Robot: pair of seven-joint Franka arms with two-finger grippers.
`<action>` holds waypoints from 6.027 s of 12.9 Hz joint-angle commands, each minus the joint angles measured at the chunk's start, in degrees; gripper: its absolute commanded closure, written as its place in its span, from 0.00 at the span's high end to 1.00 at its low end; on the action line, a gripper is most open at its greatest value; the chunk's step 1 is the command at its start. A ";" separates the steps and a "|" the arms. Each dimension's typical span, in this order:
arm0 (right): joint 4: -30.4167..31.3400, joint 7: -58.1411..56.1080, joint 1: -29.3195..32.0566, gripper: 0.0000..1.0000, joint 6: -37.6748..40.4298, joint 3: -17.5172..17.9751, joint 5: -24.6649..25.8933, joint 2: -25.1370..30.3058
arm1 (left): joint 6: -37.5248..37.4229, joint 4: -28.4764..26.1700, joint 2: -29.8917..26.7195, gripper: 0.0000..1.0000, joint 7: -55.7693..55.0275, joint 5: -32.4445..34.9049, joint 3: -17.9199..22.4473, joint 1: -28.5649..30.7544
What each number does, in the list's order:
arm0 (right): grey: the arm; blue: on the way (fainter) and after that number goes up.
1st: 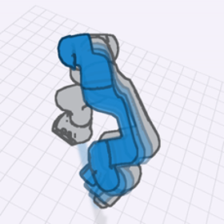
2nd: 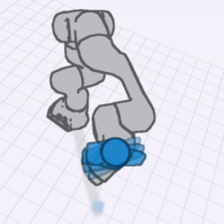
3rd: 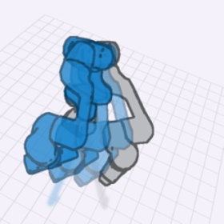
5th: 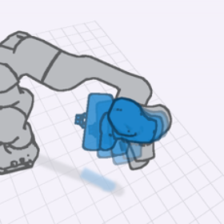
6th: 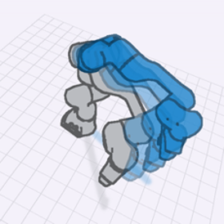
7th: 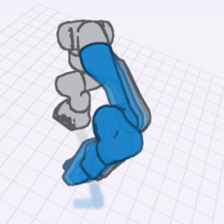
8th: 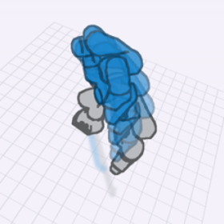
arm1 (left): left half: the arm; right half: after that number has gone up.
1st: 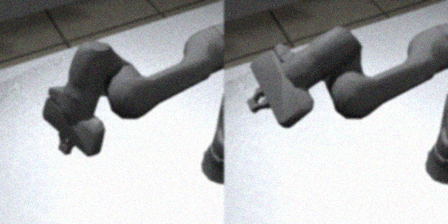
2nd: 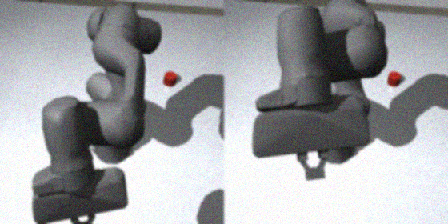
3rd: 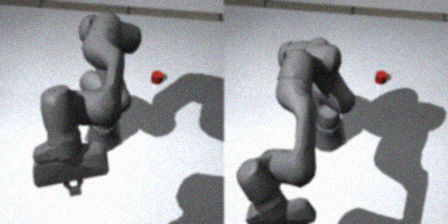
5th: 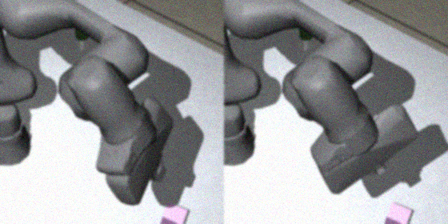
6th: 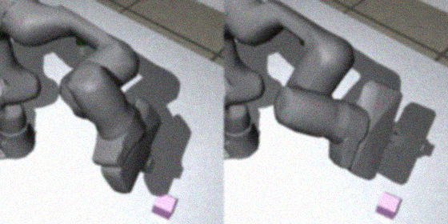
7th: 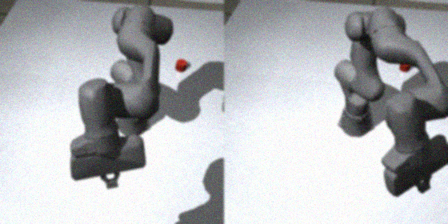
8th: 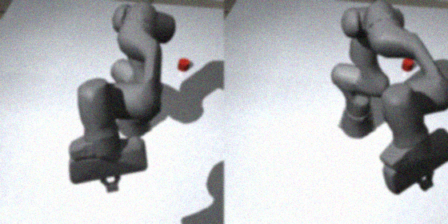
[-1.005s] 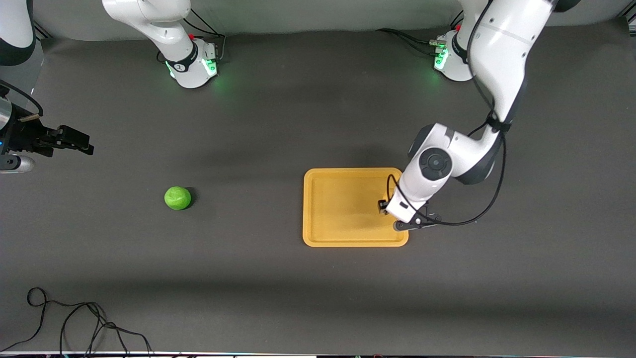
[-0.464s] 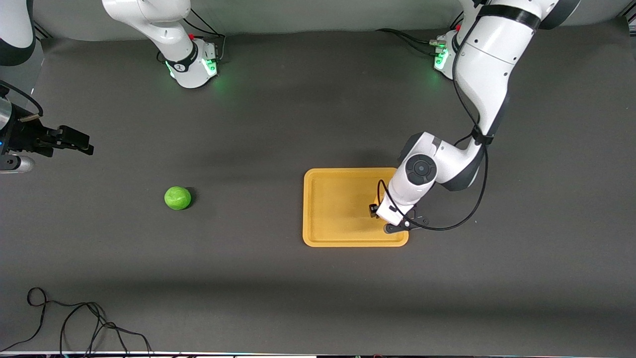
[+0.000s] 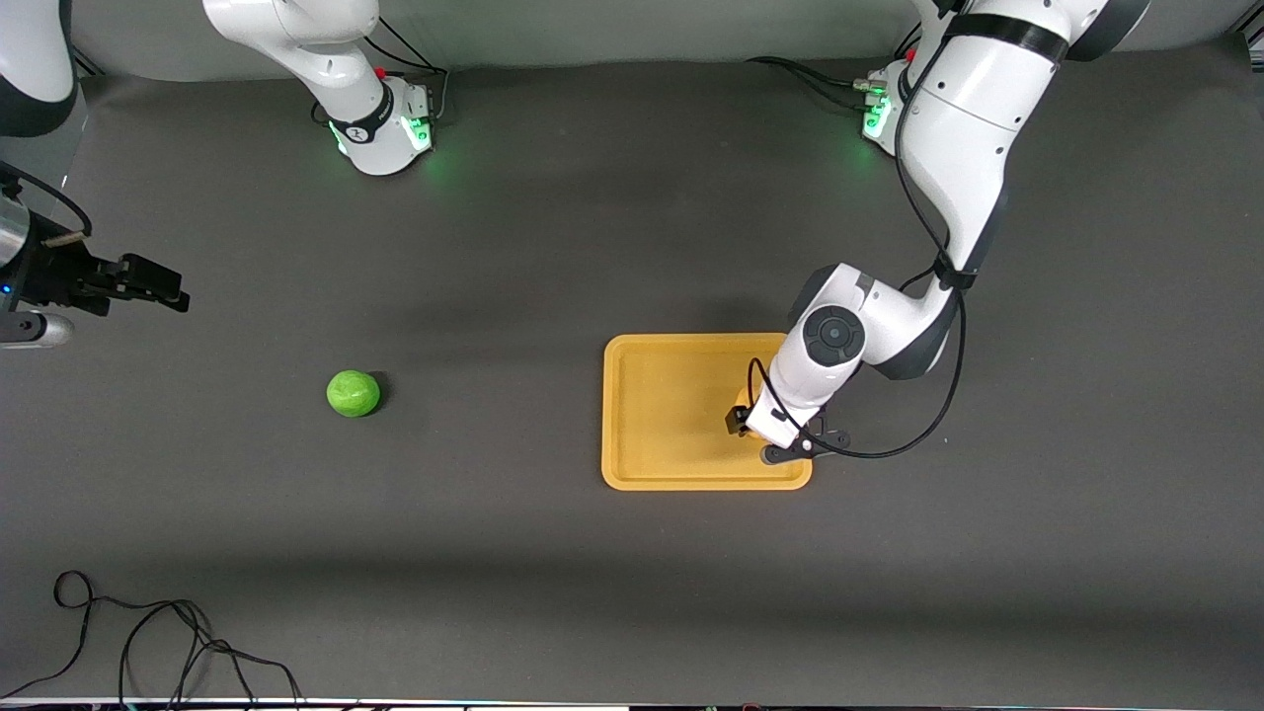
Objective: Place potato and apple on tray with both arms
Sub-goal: 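Withdraw the left gripper while the right gripper reaches the green apple, then close the right gripper on the green apple, then lift the apple with the right gripper and carry it over the tray, then lower the apple beside the potato and open the right gripper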
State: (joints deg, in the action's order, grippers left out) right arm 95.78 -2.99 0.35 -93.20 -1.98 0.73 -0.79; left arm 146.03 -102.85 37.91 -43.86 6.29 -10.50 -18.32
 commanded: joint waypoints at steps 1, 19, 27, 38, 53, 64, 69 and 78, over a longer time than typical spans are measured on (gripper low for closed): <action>2.74 -0.61 -3.32 1.00 -5.48 -0.39 -0.03 0.09 | -0.21 0.80 -0.11 0.99 -1.85 1.62 1.36 -0.93; 30.78 -0.43 -4.30 1.00 -51.20 -0.39 -2.23 -14.32 | -61.99 27.00 -21.99 0.94 48.86 -2.42 1.10 26.40; 32.96 -0.52 -5.09 1.00 -56.72 -0.39 -2.23 -18.89 | -64.99 27.70 -23.85 0.94 53.17 -3.74 1.36 29.04; 32.98 -1.31 -4.74 0.57 -50.78 -0.56 -2.14 -14.96 | -64.73 30.42 -23.93 0.95 52.65 -4.36 1.27 30.19; -26.66 36.59 -31.34 0.56 -7.44 0.14 -1.44 -29.41 | -63.85 30.34 -23.94 0.95 52.20 -3.83 1.27 30.10; -43.31 58.19 -48.95 0.54 -22.27 -0.21 2.17 -56.41 | -62.62 30.07 -23.93 0.99 52.20 -3.48 1.27 30.19; -43.23 57.93 -48.95 0.54 -27.38 -0.39 2.34 -60.91 | -62.62 29.99 -23.93 0.99 52.20 -3.48 1.19 30.10; -42.87 57.05 -47.63 0.55 -30.90 -0.39 5.33 -63.02 | -62.62 29.90 -23.93 0.99 52.20 -3.48 1.18 30.01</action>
State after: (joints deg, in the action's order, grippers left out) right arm 55.43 54.07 -47.43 -123.35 -2.43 5.05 -62.07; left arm 83.28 -72.90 14.39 8.15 2.62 -9.09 11.61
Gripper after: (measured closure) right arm 0.207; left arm 0.004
